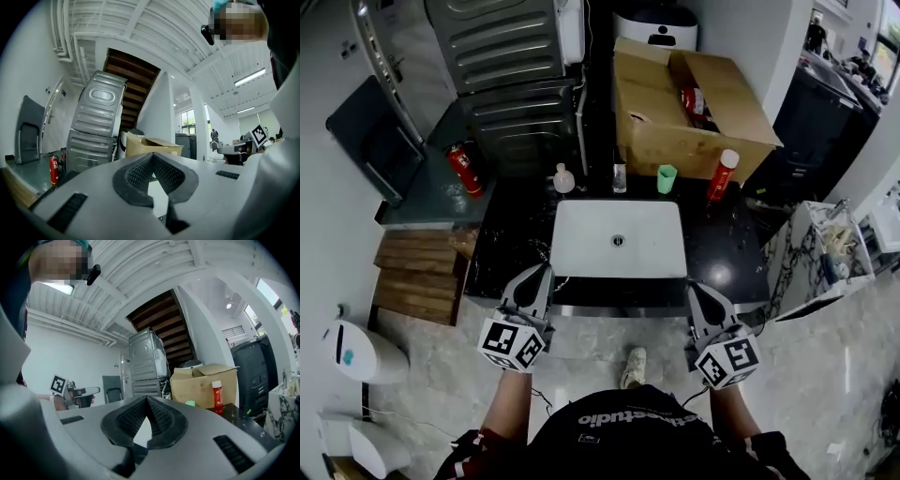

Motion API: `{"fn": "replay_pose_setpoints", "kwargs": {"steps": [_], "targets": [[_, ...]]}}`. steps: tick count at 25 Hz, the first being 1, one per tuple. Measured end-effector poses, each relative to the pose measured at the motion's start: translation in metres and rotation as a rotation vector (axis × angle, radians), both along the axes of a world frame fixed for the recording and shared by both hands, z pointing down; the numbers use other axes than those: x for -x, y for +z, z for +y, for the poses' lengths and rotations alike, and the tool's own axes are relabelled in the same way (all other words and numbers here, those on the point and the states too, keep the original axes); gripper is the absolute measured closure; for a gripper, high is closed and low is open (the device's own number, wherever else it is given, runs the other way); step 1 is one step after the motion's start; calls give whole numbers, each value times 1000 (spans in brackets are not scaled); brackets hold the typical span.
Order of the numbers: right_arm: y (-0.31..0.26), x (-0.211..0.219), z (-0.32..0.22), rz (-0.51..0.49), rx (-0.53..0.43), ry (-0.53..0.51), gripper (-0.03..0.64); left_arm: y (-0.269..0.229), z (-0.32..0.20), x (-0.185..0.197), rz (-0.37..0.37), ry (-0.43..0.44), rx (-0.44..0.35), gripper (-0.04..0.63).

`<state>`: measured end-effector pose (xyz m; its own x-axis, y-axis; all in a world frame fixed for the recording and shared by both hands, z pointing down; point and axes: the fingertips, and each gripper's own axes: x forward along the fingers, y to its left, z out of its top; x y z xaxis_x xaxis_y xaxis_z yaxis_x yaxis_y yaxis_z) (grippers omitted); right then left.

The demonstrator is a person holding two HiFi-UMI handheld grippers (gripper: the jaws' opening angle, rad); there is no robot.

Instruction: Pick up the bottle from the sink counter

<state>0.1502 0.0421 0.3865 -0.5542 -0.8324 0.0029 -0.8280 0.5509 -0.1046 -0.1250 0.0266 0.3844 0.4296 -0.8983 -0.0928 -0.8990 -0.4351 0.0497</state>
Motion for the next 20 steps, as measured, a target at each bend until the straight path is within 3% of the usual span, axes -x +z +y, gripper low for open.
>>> {"fn": "replay_pose_setpoints", "kwargs": {"steps": [8, 20], "targets": [[-11, -12, -97, -36, -12, -109, 580, -19, -87, -30, -56, -39, -8, 581], [-4, -2, -145, -46, 26, -145, 579, -10, -140, -31, -76, -77, 31, 581]]}}
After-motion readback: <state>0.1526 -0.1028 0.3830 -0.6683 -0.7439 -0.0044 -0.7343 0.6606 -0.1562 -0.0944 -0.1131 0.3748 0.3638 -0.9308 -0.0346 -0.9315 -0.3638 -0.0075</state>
